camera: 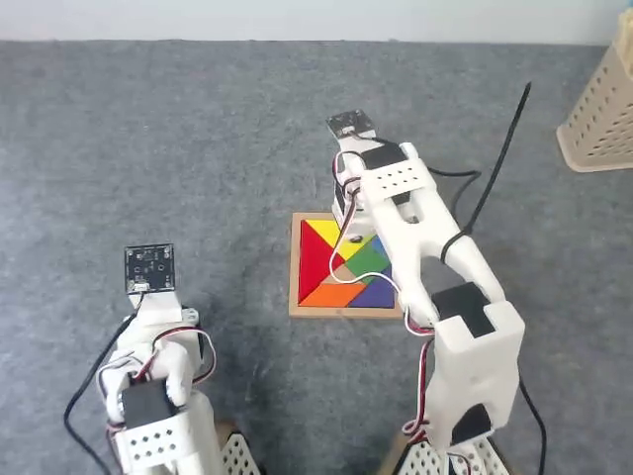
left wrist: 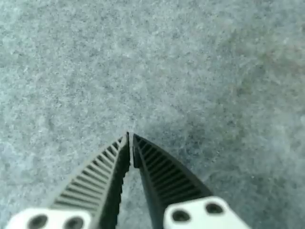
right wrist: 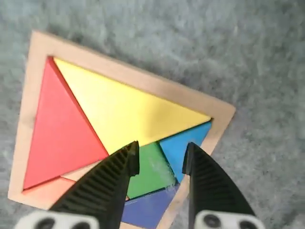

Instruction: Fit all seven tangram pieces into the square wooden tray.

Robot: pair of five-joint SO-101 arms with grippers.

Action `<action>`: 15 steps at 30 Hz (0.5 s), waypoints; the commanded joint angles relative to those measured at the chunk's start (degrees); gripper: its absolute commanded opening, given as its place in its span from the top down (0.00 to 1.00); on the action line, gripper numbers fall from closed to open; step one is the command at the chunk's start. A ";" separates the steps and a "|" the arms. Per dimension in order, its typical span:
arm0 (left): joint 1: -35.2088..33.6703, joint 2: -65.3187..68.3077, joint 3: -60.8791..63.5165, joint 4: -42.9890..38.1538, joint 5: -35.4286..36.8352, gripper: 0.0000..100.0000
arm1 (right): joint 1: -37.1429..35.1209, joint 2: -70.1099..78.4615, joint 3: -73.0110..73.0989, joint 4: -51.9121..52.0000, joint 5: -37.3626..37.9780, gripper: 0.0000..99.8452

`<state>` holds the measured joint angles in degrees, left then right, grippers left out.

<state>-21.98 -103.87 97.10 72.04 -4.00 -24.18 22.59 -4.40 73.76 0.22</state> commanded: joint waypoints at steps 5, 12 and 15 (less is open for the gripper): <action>0.18 -0.79 -0.57 0.35 0.53 0.99 | 1.89 -5.49 -1.58 1.10 -0.44 1.00; 0.18 -0.79 -0.57 0.35 0.53 0.99 | 4.79 -22.73 15.65 -3.47 -0.18 0.99; 0.18 -0.79 -0.57 0.35 0.53 0.99 | 5.32 -33.36 28.13 -8.04 2.73 0.99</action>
<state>-21.98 -103.87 97.10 72.04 -4.00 -19.78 1.85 14.68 69.36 0.31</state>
